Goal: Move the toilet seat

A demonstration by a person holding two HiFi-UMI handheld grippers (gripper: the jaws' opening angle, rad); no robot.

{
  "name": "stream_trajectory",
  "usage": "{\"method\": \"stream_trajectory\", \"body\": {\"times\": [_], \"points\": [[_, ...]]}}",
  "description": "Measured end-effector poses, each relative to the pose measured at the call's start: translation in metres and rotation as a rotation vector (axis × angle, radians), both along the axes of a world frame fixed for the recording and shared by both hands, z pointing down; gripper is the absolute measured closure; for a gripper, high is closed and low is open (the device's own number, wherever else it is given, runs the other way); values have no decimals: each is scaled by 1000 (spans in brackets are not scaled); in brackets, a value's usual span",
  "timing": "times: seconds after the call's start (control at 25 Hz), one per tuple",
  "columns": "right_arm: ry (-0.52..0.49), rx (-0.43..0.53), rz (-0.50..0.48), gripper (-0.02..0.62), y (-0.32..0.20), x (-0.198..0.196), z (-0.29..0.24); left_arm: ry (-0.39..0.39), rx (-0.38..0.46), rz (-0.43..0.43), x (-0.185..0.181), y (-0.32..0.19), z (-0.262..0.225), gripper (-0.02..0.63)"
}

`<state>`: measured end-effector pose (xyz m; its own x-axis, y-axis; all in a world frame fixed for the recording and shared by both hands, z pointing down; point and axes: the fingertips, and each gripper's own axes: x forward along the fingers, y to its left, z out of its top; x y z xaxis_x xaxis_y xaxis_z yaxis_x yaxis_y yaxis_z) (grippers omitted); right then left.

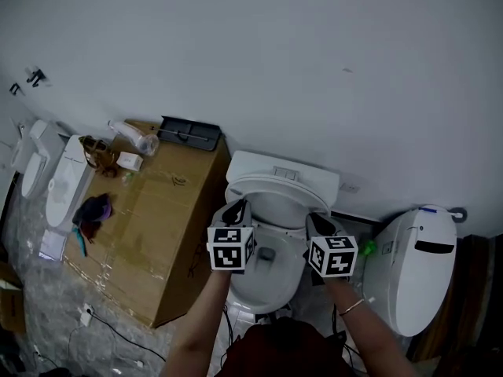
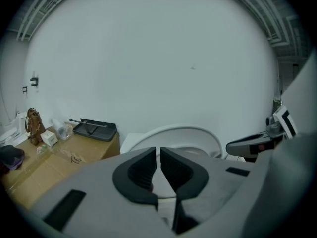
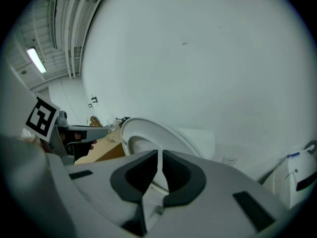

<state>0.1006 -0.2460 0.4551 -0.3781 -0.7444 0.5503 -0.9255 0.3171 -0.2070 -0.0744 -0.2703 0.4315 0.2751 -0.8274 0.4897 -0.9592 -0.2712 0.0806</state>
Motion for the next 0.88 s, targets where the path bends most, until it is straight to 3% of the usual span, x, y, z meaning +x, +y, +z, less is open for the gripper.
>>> {"method": "stream_trajectory", "body": {"times": [0.44,0.88], "points": [[-73,64,-62,565,49,-21,-32,15,80,-18,-11,71,-30,577],[-108,132,-143,578,103,-47,-64,27,140,-89,-38,144,-58,577]]}}
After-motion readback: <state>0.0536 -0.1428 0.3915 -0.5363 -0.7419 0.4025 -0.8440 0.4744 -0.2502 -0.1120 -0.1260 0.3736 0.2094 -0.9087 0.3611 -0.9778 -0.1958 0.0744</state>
